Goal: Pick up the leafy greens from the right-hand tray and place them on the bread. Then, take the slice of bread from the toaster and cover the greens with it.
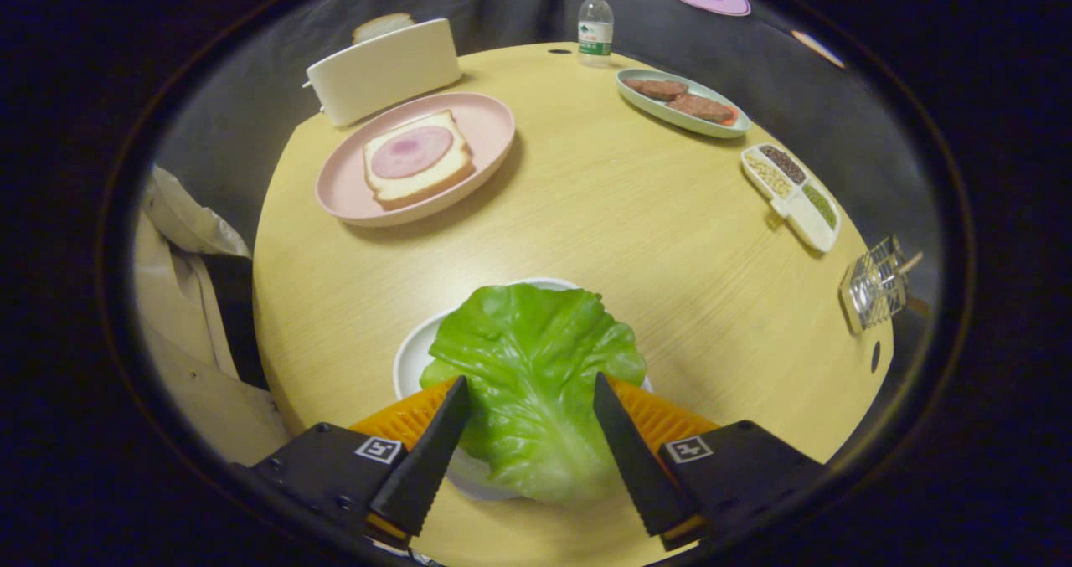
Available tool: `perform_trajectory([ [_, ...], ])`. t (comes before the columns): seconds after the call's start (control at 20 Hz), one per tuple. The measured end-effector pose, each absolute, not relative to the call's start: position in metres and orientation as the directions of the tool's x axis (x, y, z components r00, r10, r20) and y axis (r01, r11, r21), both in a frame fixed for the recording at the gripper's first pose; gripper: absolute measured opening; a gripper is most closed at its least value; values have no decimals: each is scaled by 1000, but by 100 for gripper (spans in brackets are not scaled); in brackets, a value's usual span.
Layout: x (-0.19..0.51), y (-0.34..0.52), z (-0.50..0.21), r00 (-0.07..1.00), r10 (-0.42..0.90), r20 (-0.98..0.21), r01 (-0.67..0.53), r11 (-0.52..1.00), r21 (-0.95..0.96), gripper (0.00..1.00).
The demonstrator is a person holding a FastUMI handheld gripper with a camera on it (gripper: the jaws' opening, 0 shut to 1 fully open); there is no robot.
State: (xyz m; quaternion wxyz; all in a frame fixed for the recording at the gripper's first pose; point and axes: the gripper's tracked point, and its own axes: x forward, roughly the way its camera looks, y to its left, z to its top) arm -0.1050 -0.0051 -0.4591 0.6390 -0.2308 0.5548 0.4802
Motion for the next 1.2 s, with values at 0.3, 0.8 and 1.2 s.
perform_trajectory([
  [0.3, -104, -6, -461, -78, 314, -946, -860, 459, 223, 72],
  [0.8, -113, -2, -454, -110, 327, -939, -861, 440, 254, 4],
  [1.2, -106, 0, -418, -47, 348, -936, -837, 498, 227, 3],
])
